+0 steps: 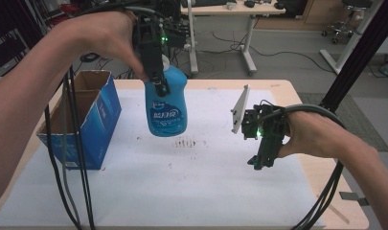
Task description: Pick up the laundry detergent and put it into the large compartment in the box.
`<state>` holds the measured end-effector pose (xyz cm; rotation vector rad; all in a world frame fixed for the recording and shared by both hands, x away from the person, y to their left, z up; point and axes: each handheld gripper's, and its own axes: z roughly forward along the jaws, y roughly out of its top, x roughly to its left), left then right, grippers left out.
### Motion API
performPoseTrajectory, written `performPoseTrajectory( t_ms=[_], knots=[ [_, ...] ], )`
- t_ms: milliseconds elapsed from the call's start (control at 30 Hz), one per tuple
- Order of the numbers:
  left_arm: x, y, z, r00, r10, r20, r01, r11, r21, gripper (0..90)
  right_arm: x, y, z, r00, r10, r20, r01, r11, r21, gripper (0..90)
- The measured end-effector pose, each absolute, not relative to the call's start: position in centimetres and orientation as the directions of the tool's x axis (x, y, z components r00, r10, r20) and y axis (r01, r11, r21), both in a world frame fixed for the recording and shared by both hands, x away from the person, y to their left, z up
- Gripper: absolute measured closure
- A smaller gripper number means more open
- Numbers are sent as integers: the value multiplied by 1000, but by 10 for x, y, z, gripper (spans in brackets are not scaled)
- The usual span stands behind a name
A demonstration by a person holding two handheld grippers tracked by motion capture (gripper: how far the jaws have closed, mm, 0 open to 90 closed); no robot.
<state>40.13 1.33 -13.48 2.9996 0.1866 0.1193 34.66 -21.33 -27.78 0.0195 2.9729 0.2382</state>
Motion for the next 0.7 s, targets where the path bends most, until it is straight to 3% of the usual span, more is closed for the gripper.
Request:
performPoseTrajectory(
  t_ms=[300, 700],
  knots=[
    [404, 20, -112, 984, 158, 80, 144, -977, 154, 382, 348, -215, -276, -987, 32, -159, 7, 988, 156, 123],
    [407, 42, -111, 970, 228, 85, 216, -967, 134, 383, 349, -215, -275, -986, 29, -165, 3, 988, 154, 123]
  ],
)
